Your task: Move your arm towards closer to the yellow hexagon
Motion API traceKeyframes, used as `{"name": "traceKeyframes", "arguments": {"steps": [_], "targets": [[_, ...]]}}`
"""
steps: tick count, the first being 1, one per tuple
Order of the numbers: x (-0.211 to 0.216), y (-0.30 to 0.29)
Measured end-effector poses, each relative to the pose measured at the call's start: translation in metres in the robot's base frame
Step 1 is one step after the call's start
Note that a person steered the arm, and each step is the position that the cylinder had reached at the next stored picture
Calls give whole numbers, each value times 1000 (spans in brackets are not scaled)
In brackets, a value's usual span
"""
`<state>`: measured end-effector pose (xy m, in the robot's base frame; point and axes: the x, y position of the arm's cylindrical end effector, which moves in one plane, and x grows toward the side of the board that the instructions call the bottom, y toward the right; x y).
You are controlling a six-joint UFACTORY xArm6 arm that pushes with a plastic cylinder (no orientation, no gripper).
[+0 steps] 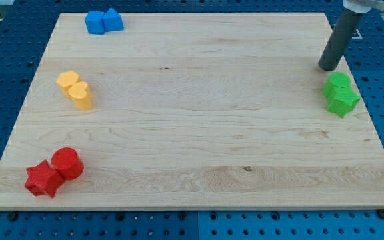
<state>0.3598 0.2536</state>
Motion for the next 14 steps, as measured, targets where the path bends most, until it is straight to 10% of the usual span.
{"name": "traceKeyframes", "arguments": {"steps": [14], "targets": [[7, -235]]}}
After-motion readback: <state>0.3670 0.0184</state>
